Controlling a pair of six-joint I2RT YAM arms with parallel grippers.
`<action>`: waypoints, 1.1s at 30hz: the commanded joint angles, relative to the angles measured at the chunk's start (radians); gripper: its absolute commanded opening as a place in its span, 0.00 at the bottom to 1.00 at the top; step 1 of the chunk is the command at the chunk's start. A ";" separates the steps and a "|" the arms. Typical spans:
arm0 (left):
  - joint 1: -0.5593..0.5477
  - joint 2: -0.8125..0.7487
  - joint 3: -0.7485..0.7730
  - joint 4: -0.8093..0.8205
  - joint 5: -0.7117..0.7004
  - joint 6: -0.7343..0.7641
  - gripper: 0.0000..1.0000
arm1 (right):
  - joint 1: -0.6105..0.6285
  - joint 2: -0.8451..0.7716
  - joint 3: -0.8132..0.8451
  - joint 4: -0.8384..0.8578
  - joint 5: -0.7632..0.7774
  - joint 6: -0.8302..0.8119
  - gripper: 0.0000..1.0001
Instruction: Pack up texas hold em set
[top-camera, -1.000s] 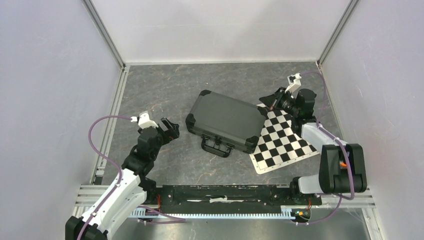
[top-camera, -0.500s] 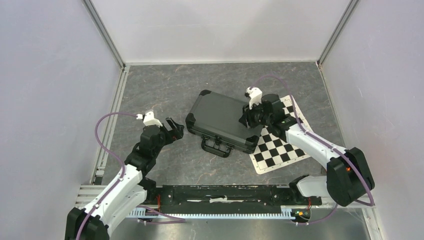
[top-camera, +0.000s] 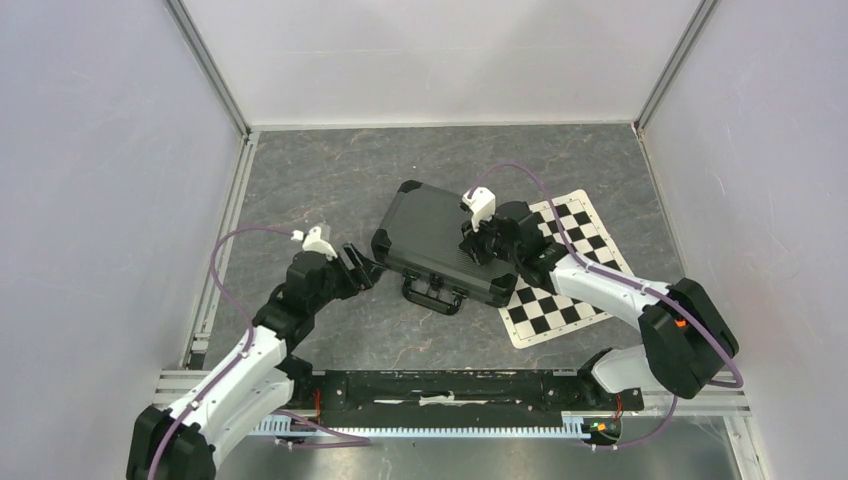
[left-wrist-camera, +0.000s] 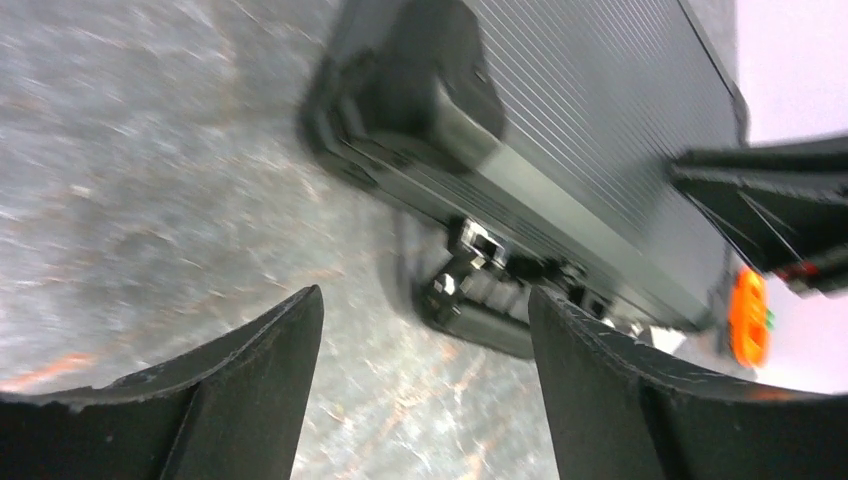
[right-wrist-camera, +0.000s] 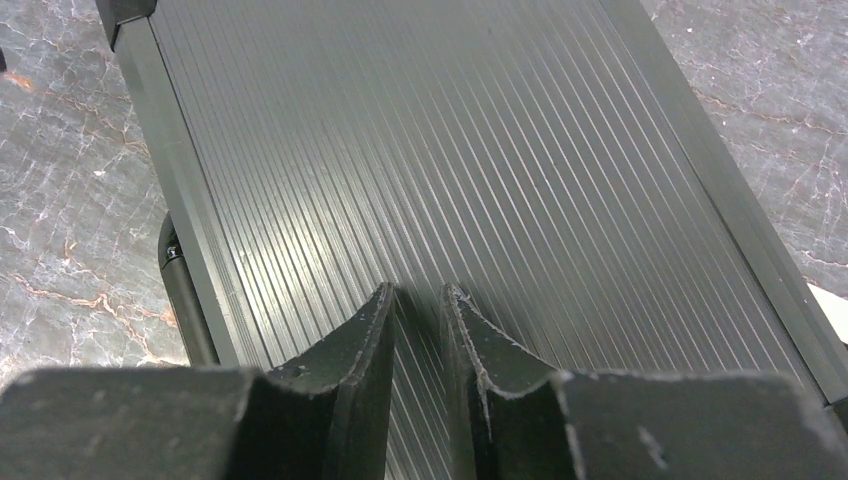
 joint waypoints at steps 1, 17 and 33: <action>-0.076 -0.010 0.035 0.034 0.111 -0.131 0.78 | 0.005 0.050 -0.084 -0.144 0.023 0.011 0.28; -0.193 0.271 0.082 0.036 -0.040 -0.092 0.42 | 0.033 -0.028 -0.177 -0.054 -0.030 0.040 0.33; -0.162 0.553 0.061 0.301 -0.024 -0.084 0.02 | 0.032 -0.092 -0.230 -0.055 -0.011 0.059 0.35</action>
